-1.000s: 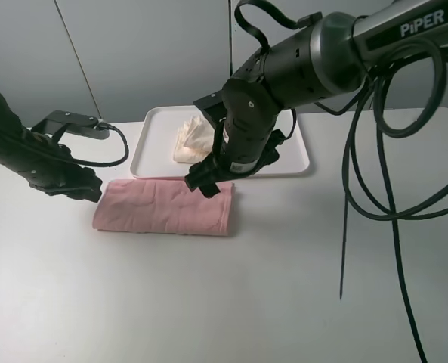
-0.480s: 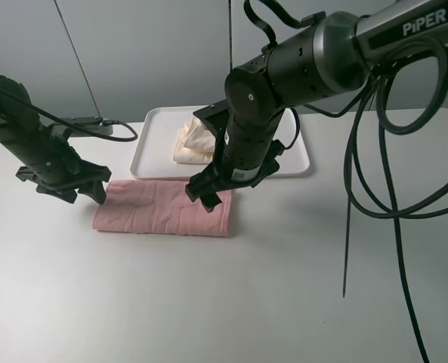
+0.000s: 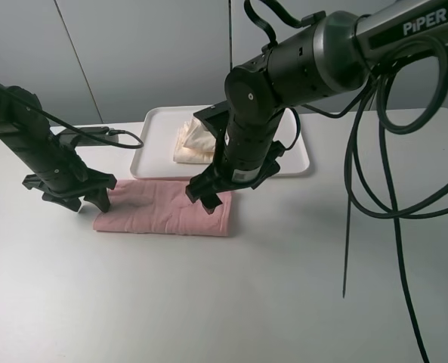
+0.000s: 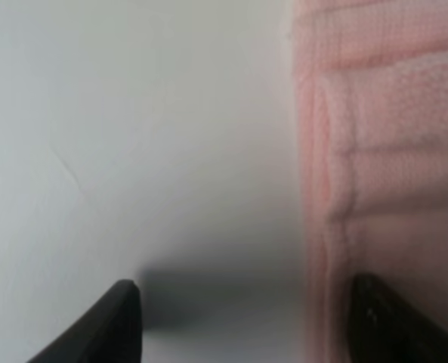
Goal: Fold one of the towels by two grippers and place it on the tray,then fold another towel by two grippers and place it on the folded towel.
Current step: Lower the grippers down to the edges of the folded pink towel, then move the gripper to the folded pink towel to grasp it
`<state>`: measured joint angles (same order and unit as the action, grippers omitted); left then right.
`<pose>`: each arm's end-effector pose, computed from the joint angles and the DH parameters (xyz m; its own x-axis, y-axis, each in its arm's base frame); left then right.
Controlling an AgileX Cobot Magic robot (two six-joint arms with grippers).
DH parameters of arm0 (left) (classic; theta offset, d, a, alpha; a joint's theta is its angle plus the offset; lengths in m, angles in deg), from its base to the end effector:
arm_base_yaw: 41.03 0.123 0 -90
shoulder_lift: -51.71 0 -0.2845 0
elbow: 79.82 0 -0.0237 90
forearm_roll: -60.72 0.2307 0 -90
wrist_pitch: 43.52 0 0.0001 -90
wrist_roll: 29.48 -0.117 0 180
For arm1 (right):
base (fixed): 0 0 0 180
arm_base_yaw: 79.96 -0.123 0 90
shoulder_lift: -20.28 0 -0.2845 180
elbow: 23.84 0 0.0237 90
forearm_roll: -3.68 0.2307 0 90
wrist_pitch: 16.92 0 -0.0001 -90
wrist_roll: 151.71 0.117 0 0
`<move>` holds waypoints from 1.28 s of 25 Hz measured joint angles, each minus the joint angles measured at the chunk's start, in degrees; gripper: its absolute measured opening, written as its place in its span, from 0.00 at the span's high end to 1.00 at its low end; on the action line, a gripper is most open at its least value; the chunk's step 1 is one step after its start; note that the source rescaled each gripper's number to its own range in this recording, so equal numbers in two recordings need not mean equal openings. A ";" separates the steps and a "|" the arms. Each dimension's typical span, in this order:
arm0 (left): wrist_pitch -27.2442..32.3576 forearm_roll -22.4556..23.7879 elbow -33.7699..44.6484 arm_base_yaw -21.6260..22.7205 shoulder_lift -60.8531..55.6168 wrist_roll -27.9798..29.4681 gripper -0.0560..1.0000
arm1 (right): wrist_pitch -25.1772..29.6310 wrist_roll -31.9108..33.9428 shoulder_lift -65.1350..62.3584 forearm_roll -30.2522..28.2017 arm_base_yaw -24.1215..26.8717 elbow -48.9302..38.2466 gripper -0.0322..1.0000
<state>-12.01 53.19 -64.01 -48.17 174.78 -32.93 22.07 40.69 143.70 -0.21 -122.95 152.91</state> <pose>0.3410 -0.0508 0.0882 -0.9834 0.0709 -0.1670 0.0846 0.9935 -0.0763 0.2849 0.2588 0.1285 -0.8087 -0.5314 -0.2522 -0.5491 0.8358 -0.0003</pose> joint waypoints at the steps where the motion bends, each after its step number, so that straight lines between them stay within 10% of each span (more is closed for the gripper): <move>1: 0.00 0.32 0.00 -0.10 0.14 0.72 0.20 | 0.40 0.00 0.00 0.11 0.10 0.00 0.09; 32: 3.24 6.88 -0.62 -0.33 0.81 6.30 0.19 | 9.04 -2.78 13.40 9.54 2.99 14.08 0.13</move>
<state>-8.77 60.07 -64.63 -48.50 175.59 -26.63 31.11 37.91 157.09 9.33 -119.96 166.99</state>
